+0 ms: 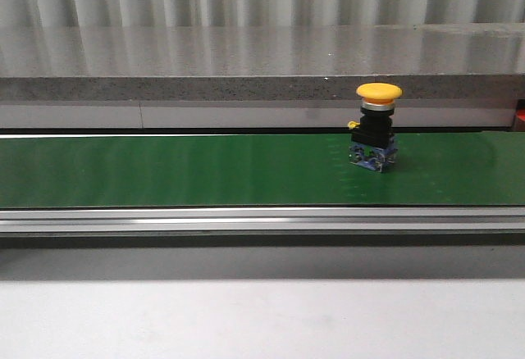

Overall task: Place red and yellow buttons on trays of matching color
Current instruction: 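Grasp the yellow button on the belt with the right gripper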

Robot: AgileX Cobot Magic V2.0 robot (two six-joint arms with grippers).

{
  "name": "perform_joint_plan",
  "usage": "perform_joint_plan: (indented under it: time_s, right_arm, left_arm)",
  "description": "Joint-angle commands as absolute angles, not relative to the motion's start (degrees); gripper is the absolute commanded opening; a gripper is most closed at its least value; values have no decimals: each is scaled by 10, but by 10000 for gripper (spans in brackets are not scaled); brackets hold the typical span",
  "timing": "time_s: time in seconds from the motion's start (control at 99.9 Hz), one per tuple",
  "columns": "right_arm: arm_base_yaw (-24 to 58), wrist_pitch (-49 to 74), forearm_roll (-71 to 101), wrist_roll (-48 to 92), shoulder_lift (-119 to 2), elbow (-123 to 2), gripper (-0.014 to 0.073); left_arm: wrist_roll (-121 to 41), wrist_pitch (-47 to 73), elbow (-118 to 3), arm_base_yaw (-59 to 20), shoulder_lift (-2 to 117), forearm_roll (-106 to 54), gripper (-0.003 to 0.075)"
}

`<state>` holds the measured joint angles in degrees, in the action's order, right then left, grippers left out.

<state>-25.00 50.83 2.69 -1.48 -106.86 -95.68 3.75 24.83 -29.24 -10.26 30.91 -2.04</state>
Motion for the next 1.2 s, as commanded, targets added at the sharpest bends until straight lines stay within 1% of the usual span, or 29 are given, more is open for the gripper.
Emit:
perform_joint_plan:
  time_s: [0.0,0.24,0.62,0.881,1.191]
  right_arm:
    - [-247,501,22,-11,-999,-966,553]
    - [-204,506,22,11,-891,-881,553]
    - [-86,508,22,17,-773,-700,553]
    - [-8,543,22,58,-760,-639,553]
    - [65,521,36,74,-777,-644,553]
  left_arm:
    - [36,202,-306,-108,310,-21,-20]
    - [36,202,-306,-108,310,-21,-20]
    - [36,202,-306,-108,310,-21,-20]
    - [36,202,-306,-108,310,-21,-20]
    - [36,202,-306,-108,310,-21,-20]
